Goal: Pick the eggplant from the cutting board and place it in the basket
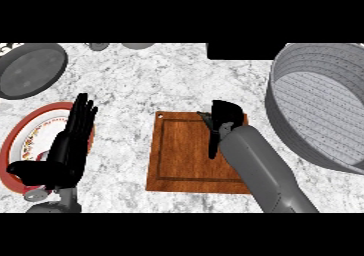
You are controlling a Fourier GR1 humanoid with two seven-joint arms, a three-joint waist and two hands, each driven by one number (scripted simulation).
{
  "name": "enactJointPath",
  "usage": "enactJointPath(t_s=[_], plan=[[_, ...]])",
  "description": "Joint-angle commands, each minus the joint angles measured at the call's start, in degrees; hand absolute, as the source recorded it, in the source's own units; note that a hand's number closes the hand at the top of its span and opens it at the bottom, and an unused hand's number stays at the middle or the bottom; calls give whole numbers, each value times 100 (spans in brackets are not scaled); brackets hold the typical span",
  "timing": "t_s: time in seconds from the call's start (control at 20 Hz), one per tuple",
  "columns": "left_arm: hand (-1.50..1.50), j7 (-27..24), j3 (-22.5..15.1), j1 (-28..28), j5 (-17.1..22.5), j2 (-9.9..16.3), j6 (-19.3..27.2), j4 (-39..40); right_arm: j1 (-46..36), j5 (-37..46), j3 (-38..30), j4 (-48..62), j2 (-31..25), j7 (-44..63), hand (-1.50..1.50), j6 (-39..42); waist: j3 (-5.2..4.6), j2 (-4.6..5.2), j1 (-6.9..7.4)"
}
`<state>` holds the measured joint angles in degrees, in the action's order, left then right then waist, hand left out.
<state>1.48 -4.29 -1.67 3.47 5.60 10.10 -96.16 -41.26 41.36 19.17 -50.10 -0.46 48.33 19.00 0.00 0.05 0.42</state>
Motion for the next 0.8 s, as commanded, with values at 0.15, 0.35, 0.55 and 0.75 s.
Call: enactJointPath(t_s=[0.15,0.35,0.55,0.75], plan=[[0,10,104,-236,-128,-67,-43,276,-58,75,45,367,44,-153,-150,-351,0,2,-5],[0,145,215,282,97,113,-267,-377,-16,-4,-24,344,-31,-383,150,325,0,-8,-3],[0,-321,217,235,37,-32,-312,155,-128,240,72,683,39,-910,150,304,-1,3,4],[0,-433,176,422,-79,-122,-241,180,-268,491,195,1216,42,-1296,150,5,0,12,32]])
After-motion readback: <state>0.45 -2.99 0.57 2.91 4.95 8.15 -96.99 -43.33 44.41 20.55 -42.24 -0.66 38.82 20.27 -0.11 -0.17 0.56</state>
